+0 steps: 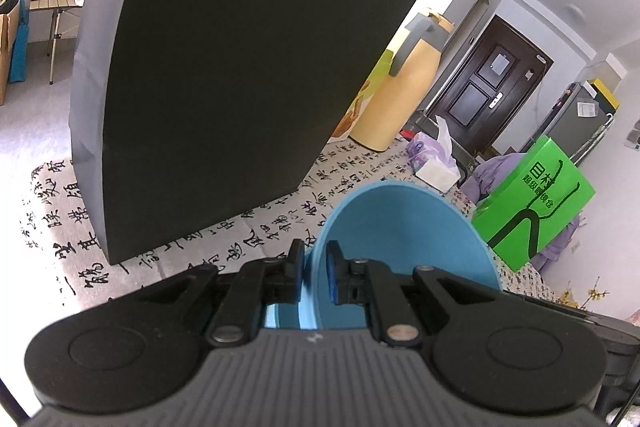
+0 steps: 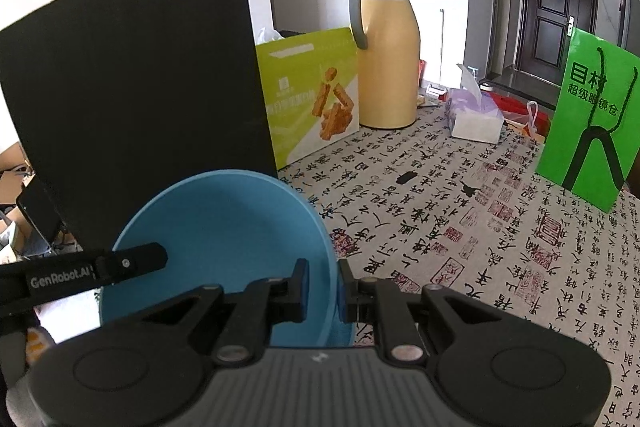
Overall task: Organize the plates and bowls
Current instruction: 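Lower the held blue bowls onto the table beside the black bag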
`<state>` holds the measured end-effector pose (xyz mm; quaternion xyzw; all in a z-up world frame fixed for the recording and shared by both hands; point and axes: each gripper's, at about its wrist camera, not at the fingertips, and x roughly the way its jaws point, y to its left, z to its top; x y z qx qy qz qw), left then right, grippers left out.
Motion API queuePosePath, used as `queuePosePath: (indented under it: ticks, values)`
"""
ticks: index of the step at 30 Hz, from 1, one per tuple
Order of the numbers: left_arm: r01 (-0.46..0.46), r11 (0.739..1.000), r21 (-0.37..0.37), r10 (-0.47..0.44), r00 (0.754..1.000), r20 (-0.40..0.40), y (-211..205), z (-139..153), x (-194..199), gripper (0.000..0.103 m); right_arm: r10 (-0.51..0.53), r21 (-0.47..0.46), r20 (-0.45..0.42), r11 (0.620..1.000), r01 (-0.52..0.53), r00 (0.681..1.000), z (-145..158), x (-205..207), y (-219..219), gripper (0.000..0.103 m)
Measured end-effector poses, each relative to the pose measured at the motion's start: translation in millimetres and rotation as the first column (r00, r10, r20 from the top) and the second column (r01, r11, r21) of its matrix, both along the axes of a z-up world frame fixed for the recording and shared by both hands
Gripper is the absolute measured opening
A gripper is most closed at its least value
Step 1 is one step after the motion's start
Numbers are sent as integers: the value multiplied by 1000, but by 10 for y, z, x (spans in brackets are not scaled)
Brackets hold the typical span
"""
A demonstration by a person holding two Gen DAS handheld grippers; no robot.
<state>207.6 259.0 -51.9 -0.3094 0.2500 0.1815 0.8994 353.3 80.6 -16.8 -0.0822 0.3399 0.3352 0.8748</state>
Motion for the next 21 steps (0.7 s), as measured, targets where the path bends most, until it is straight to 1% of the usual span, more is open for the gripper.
queuePosePath:
  ticks: [9,13,21]
  values:
    - [16,999,-29,-16,1000,-26,27,-150,96,12,-12,-22,-21,1000,12,1000,-116,96,38,13]
    - [18,999,-28,-19,999,-40,24,-213,137,12,-15,-33,-29,999,14,999,-181,126,53,13]
    - [22,1000,-17,-24,998,-66,14,-294,209,12,-14,-106,4,994,15,1000,-305,122,139,14]
